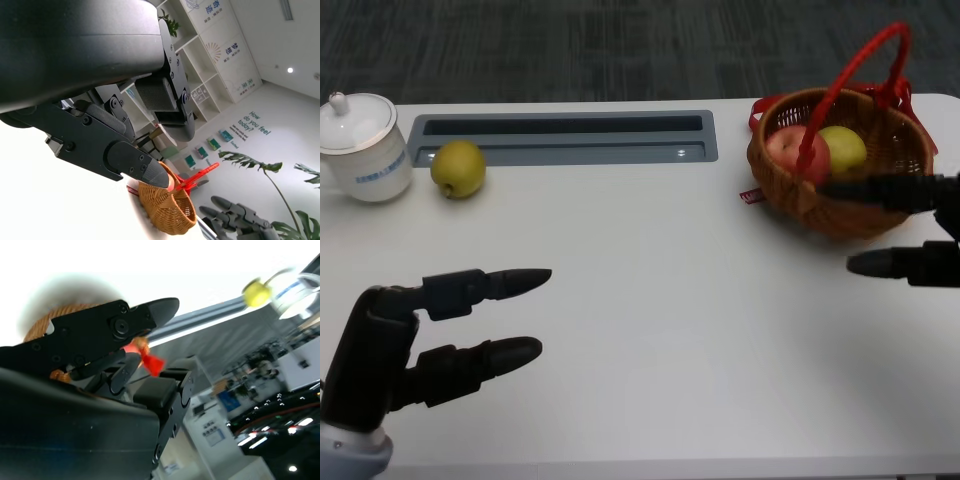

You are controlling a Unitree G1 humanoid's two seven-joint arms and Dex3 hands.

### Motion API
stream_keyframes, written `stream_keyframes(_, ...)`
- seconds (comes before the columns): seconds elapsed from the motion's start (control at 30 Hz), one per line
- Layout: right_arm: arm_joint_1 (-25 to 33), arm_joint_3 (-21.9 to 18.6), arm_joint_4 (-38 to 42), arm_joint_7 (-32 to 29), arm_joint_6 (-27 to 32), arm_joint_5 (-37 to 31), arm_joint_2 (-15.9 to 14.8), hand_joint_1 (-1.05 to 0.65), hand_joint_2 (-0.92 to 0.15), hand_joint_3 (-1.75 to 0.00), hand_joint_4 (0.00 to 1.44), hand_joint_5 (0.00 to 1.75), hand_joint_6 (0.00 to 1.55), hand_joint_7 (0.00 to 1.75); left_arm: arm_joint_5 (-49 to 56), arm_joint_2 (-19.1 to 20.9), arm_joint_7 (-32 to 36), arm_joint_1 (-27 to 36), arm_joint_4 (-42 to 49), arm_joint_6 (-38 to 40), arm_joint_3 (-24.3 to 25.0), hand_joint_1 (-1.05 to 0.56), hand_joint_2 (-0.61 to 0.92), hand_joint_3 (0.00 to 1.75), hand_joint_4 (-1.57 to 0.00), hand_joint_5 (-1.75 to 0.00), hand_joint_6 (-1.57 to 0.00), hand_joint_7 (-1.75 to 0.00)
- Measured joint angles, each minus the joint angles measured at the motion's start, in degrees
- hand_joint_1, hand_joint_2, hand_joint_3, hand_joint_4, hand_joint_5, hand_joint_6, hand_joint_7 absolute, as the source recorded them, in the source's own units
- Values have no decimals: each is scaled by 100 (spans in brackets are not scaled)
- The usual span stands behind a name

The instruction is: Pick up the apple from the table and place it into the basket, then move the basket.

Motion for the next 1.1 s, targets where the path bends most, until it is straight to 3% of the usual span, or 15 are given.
stream_keyframes(0.2, 921, 2, -1177, 795, -63, 920, 419, -57, -87, 0, 56, 2, 48, 2, 1, 6, -25, -105, 113, -86, -29, -36, 83, 0, -107, -1, -100, -1)
stream_keyframes(0.43, 1321, 185, -1756, 1307, 55, 1264, 1065, -56, -88, 0, 61, 1, 55, 1, 3, 23, -105, -275, 230, -122, -56, -36, 81, 0, -107, -2, -101, -1)
stream_keyframes(0.87, 1188, 192, -1533, 1621, 357, 1289, 1804, -40, -83, 0, 71, 1, 60, 1, -46, 29, -257, -263, 288, -208, -69, -37, 83, 0, -107, -1, -99, 0)
stream_keyframes(1.1, 1078, 181, -1175, 1817, 270, 1360, 2016, -25, -90, -9, 75, 2, 66, 2, -12, 32, -261, -256, 288, -312, -40, -37, 83, 0, -107, -1, -99, 0)
